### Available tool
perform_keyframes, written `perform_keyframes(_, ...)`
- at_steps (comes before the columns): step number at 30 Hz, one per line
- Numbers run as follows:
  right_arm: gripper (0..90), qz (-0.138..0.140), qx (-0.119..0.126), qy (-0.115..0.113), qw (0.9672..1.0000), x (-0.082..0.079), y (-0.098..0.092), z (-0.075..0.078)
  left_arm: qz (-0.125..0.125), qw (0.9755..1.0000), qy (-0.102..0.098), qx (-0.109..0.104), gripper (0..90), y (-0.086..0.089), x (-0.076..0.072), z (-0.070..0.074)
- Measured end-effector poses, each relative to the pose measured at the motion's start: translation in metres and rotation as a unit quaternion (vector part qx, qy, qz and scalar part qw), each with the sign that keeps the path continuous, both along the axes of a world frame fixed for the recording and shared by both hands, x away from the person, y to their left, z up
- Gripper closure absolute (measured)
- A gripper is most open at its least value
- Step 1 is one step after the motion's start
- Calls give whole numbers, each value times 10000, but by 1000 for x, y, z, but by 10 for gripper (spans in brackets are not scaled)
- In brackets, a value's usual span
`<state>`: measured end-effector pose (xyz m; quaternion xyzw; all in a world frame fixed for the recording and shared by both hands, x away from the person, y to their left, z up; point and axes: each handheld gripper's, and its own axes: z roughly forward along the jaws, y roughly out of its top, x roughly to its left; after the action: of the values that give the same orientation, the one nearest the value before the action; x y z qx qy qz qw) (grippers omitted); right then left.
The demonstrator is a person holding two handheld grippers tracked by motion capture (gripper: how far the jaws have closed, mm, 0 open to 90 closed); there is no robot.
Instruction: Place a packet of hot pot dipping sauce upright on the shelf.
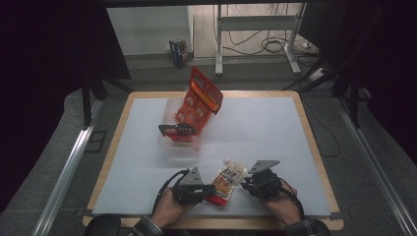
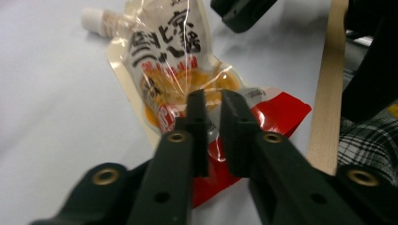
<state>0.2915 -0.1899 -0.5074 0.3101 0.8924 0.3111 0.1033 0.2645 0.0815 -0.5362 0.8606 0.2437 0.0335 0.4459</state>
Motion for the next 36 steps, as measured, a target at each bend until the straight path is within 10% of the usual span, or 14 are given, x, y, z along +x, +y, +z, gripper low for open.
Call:
perform_keyframes(8, 427, -128, 237, 50, 9996, 6, -6, 1, 77, 9981, -147, 586, 900, -3, -4, -5)
perform_keyframes(20, 247, -50, 926, 723, 9931, 41, -4, -6, 95, 9975, -252, 654, 900, -3, -7, -6)
perform_keyframes(29, 470, 272, 1239, 1416, 9818, 56, 15, -10, 93, 9974, -278, 659, 900, -3, -8, -6)
perform_keyframes(36, 798, 452, 1377, 1118, 9831, 49, 20, 4, 139, 9979, -247, 581, 900, -3, -8, -7)
